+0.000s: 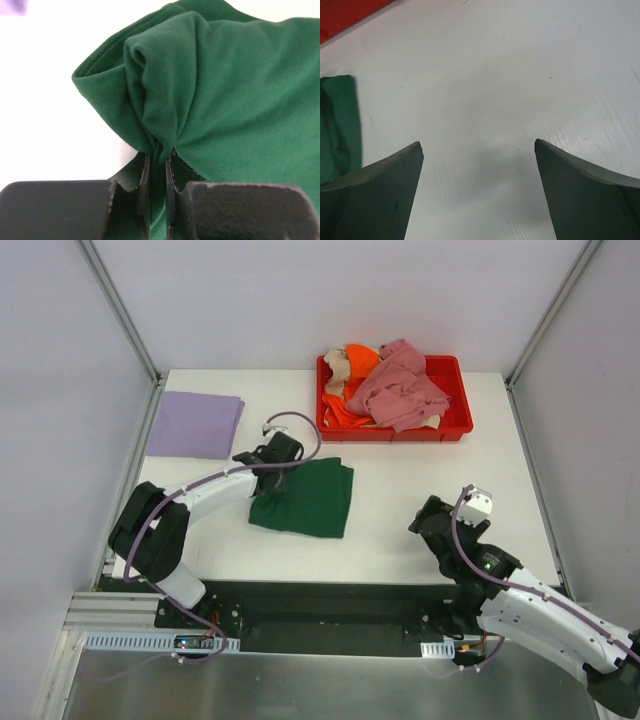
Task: Fold and stack the t-shirts
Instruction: Put the neatly folded tshirt into the corner of the board with the left arm
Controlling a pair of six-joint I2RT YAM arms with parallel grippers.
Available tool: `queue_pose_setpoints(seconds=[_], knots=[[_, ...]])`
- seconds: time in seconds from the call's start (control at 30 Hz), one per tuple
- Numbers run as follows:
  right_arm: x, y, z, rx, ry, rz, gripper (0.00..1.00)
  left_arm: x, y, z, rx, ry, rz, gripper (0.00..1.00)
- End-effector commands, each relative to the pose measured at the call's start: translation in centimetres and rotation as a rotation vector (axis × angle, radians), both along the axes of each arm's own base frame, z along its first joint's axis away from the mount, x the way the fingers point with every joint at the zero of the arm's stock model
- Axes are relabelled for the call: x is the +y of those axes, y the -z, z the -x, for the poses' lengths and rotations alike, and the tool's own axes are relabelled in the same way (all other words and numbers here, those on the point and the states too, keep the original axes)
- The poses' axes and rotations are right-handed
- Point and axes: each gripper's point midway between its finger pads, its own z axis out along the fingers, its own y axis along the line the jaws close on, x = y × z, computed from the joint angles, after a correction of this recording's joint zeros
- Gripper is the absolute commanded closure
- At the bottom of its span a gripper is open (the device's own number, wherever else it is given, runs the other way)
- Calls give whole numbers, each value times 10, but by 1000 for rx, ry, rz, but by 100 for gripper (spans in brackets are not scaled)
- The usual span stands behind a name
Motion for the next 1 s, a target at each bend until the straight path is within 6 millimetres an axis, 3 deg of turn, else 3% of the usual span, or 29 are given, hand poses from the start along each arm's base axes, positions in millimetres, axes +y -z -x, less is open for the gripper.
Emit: queue_pose_setpoints(seconds=[0.0,0.13,0.23,0.47,0.57,0.7,0.97], knots=[[-17,-21,-7,-56,33,119,4,77,-56,-57,-149,-40,-354,100],[-30,-18,-7,-67,67,195,4,116,-79,-104,-169,-70,-474,100],[-36,-18,-8,-88,102,199,4,139,-97,-138,-203,-81,-461,100],[-53,-24,-8,-142,176,230,4,169,-148,-200,-311,50,-468,100],[-56,-22,-7,-149,194,233,4,177,-168,-214,-353,137,-475,100],[-59,-21,-7,-148,208,248,4,193,-205,-221,-416,125,-511,100],[-55,-19,-11,-99,196,307,4,194,-225,-210,-455,180,-511,100]])
